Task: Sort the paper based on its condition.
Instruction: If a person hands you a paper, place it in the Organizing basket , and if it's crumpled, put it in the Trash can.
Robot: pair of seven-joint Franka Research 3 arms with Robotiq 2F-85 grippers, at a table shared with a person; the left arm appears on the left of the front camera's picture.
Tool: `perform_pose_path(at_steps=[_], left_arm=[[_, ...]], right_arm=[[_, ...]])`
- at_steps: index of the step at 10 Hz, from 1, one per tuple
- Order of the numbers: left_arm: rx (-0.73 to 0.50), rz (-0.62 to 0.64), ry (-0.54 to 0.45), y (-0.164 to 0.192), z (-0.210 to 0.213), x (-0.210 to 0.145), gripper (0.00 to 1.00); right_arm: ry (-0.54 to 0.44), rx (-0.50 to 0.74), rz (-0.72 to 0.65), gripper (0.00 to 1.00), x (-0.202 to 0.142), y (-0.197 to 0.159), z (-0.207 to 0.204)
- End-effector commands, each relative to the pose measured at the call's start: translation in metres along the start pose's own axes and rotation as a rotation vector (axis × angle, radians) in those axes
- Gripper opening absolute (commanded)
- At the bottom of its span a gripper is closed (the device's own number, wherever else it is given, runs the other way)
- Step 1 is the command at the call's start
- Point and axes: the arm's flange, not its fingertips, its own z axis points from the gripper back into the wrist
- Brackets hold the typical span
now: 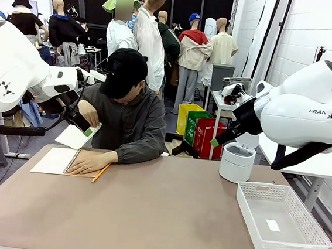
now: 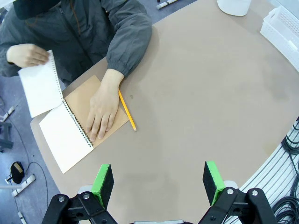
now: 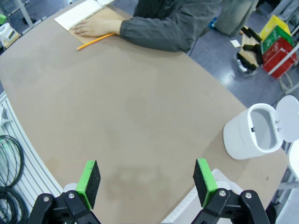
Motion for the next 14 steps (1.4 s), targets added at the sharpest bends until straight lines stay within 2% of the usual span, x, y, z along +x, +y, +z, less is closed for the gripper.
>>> perform_pose_path(at_steps=[1, 14], left_arm=[[0.003, -0.001, 0.003, 0.0006, 0.0006, 0.0001, 1.00], [0.003, -0.001, 0.003, 0.0006, 0.0006, 0.0001, 1.00]], right_arm=[[-0.001, 0.005, -0.001, 1.00, 0.0002, -0.0001, 0.0000], [-0.001, 0.005, -0.001, 1.00, 0.0002, -0.0001, 0.0000]])
